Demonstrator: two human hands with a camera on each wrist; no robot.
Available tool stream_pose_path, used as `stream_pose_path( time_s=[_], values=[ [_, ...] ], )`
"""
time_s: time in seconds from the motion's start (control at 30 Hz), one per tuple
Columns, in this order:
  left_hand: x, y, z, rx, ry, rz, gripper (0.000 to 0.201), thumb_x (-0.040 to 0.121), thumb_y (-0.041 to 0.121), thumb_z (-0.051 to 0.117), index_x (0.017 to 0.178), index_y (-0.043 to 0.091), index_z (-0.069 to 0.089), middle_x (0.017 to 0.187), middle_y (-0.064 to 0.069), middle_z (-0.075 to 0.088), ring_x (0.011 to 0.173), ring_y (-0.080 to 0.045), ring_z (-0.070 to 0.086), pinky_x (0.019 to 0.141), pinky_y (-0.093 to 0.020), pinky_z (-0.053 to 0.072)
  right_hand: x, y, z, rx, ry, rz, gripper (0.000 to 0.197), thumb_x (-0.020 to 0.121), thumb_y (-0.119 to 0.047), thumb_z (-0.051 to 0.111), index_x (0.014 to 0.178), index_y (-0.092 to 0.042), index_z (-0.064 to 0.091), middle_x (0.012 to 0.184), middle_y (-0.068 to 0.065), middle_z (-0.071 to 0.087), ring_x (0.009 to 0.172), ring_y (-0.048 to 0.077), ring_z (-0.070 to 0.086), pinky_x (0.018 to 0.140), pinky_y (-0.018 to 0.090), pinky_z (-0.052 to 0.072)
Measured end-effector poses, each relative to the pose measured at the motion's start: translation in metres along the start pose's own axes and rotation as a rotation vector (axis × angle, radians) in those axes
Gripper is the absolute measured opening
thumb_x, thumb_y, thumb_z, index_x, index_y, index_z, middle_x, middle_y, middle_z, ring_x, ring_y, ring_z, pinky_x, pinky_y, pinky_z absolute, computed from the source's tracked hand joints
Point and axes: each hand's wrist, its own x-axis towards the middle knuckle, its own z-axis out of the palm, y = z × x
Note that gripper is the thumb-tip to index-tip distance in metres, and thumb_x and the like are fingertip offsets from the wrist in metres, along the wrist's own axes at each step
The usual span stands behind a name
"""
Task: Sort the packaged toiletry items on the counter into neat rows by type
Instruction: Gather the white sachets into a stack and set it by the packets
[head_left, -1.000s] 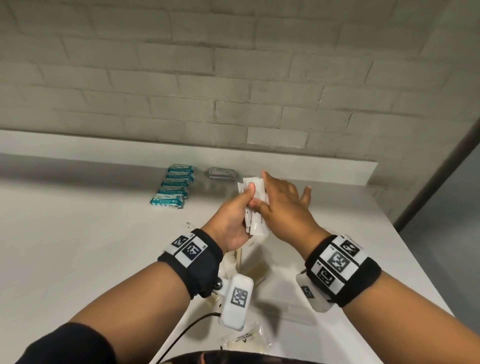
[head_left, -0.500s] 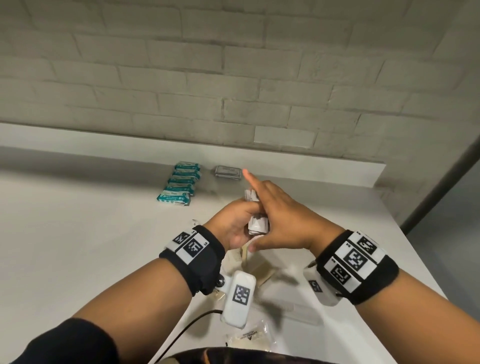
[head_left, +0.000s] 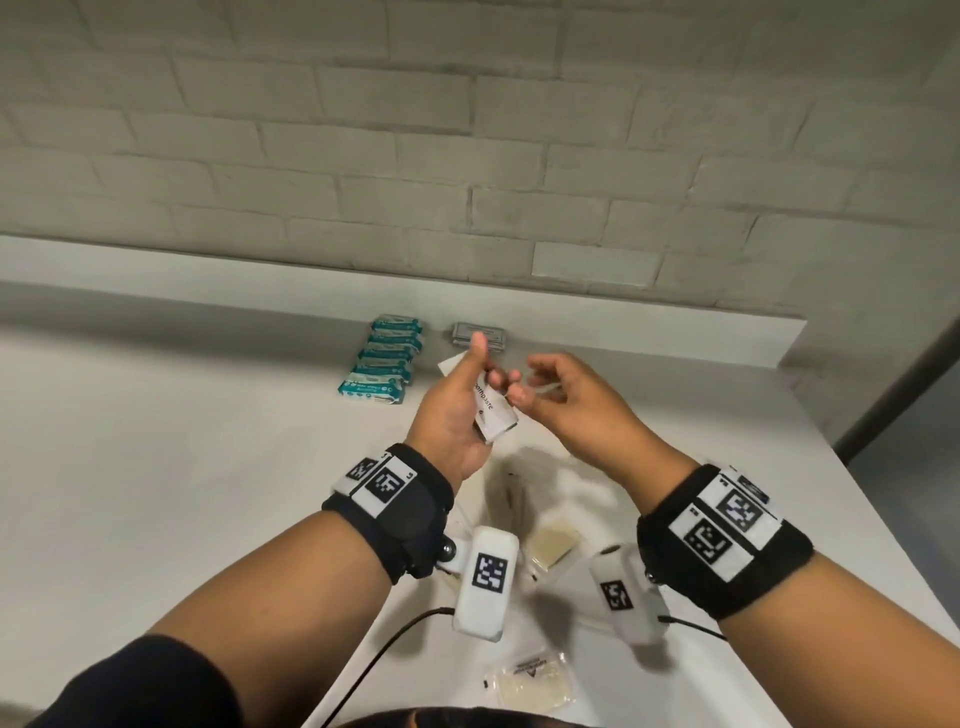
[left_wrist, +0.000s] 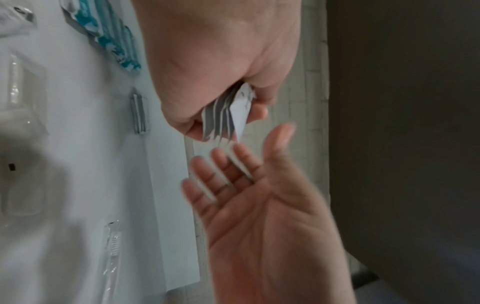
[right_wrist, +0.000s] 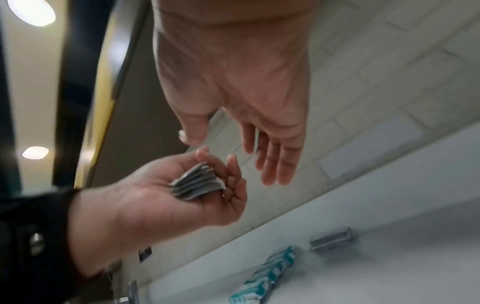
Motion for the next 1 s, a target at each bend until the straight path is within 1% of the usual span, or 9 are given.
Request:
stream_pose_path(
  time_s=[0.07, 0.13, 0.27, 0.4, 0.5, 0.67, 0.8, 0.9, 1.0],
  values=[
    [0.008, 0.004, -0.007, -0.032, -0.031, 0.019, 0.039, 0.091, 0.041, 0.056, 0.061, 0.017, 0.056, 0.053, 0.003, 0.052, 0.061, -0.013, 0.061, 0.076, -0.037, 0.052, 0.008, 0.002, 0.009, 0.203, -0.093, 0.116, 0.020, 0.092, -0.026, 0.061, 0.110, -0.016, 0.058, 0.097, 0.003, 0.064, 0.079, 0.013, 0.061, 0.073, 0.032, 0.048],
    [0.016, 0.003, -0.014, -0.020, -0.046, -0.010, 0.039, 0.090, 0.043, 0.057, 0.061, 0.018, 0.058, 0.059, 0.003, 0.055, 0.062, -0.014, 0.063, 0.074, -0.037, 0.052, 0.015, 0.005, 0.021, 0.385, -0.167, 0.166, 0.007, 0.093, -0.018, 0.059, 0.096, -0.012, 0.060, 0.084, 0.004, 0.064, 0.070, 0.016, 0.061, 0.066, 0.032, 0.050],
    [0.037, -0.002, -0.037, 0.040, -0.071, -0.069, 0.035, 0.077, 0.046, 0.068, 0.075, 0.012, 0.059, 0.082, -0.004, 0.058, 0.075, -0.021, 0.061, 0.069, -0.036, 0.053, 0.036, 0.017, 0.036, 0.537, -0.151, 0.267, 0.005, 0.088, -0.006, 0.063, 0.089, -0.007, 0.059, 0.078, 0.006, 0.062, 0.061, 0.018, 0.058, 0.051, 0.024, 0.051],
    [0.067, 0.019, -0.063, 0.231, -0.075, 0.008, 0.030, 0.078, 0.035, 0.068, 0.097, 0.015, 0.057, 0.096, -0.003, 0.059, 0.088, -0.016, 0.060, 0.085, -0.035, 0.047, 0.072, 0.040, 0.035, 0.501, -0.102, 0.414, 0.008, 0.085, -0.001, 0.066, 0.089, -0.004, 0.061, 0.073, 0.010, 0.064, 0.051, 0.016, 0.060, 0.045, 0.022, 0.051],
    [0.094, 0.048, -0.072, 0.845, -0.110, 0.046, 0.050, 0.084, 0.024, 0.071, 0.128, 0.014, 0.050, 0.119, 0.000, 0.058, 0.108, -0.013, 0.059, 0.088, -0.025, 0.043, 0.106, 0.060, 0.032, 0.324, -0.099, 0.472, 0.007, 0.083, -0.001, 0.068, 0.086, -0.005, 0.064, 0.073, 0.012, 0.064, 0.046, 0.012, 0.061, 0.042, 0.021, 0.050],
    [0.146, 0.059, -0.077, 1.998, -0.355, 0.113, 0.070, 0.077, 0.033, 0.077, 0.139, 0.020, 0.047, 0.142, 0.000, 0.048, 0.127, -0.019, 0.048, 0.103, -0.026, 0.038, 0.154, 0.076, 0.041, -0.054, -0.250, 0.511, 0.017, 0.081, -0.001, 0.071, 0.097, 0.003, 0.065, 0.071, 0.020, 0.062, 0.044, 0.021, 0.055, 0.047, 0.026, 0.041],
    [0.184, 0.048, -0.077, 2.268, -0.562, 0.024, 0.045, 0.077, 0.037, 0.071, 0.116, 0.015, 0.063, 0.114, -0.005, 0.064, 0.103, -0.027, 0.062, 0.089, -0.037, 0.051, 0.192, 0.084, 0.050, -0.224, -0.287, 0.452, 0.011, 0.084, -0.006, 0.069, 0.094, -0.002, 0.065, 0.061, 0.014, 0.060, 0.042, 0.019, 0.059, 0.049, 0.029, 0.043],
    [0.204, 0.040, -0.081, 2.272, -0.550, 0.048, 0.027, 0.077, 0.041, 0.064, 0.087, 0.016, 0.066, 0.086, -0.002, 0.066, 0.078, -0.024, 0.064, 0.072, -0.033, 0.055, 0.214, 0.089, 0.048, -0.339, -0.288, 0.390, 0.027, 0.085, -0.028, 0.070, 0.097, -0.004, 0.071, 0.070, 0.017, 0.066, 0.063, 0.030, 0.064, 0.070, 0.037, 0.056],
    [0.224, 0.036, -0.082, 2.294, -0.484, 0.091, 0.031, 0.079, 0.045, 0.063, 0.090, 0.016, 0.066, 0.086, -0.001, 0.065, 0.079, -0.023, 0.064, 0.070, -0.031, 0.054, 0.229, 0.093, 0.048, -0.405, -0.262, 0.323, 0.040, 0.085, -0.039, 0.068, 0.097, -0.002, 0.073, 0.079, 0.020, 0.071, 0.069, 0.027, 0.065, 0.081, 0.033, 0.055]
  ],
)
